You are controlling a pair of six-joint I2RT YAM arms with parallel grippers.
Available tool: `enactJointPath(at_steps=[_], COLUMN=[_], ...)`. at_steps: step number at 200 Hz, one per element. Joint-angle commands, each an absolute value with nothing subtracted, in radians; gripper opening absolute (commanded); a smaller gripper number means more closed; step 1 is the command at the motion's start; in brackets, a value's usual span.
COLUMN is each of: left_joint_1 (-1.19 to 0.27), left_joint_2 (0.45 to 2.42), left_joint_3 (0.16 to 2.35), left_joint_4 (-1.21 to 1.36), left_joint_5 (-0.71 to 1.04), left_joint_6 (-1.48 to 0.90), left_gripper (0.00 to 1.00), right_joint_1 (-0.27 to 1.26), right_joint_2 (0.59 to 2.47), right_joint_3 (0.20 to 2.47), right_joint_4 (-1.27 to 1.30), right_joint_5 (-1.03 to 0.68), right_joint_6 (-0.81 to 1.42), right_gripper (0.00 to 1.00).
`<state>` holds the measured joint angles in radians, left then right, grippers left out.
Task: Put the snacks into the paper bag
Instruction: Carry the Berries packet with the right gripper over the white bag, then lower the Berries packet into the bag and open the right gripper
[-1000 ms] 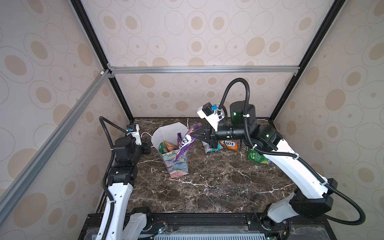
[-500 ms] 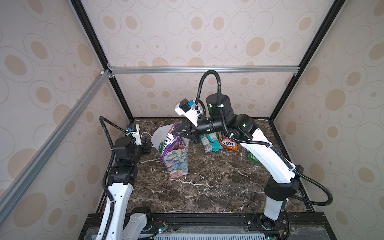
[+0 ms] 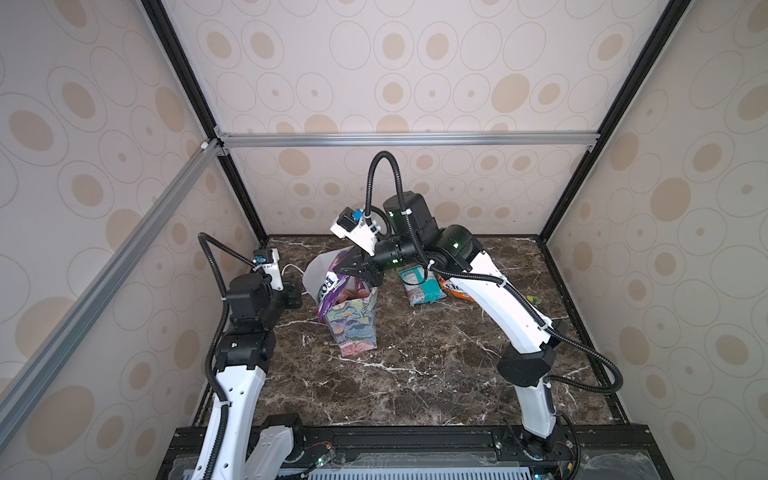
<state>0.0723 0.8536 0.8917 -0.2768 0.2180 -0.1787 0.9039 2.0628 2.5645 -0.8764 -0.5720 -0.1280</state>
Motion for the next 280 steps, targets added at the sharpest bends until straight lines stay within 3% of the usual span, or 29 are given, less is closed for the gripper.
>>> enactJointPath(at_steps=[1,136,280], left_joint_1=[0.08,0.079,0.08], left_joint_2=[0.838,0.841,0.841], left_joint_3=[0.896,0.895,0.895], left_joint_4=[-0.26,-0.259,-0.26], left_joint_5=[0.224,0.219,0.224], left_joint_6=[-0.17,-0.17,-0.17], left_gripper=[0.0,0.0,0.0], right_joint_1=[0.909,0.908,0.918], right_joint_2=[2.083,2.172,2.222], right_joint_3=[2.602,2.662,2.631], right_joint_4=[-0.861,-0.874,-0.864], right_joint_5=[-0.506,-0.237,-0.127], right_joint_6=[-0.183,-0.307,-0.413], right_gripper=[0.0,0.0,0.0])
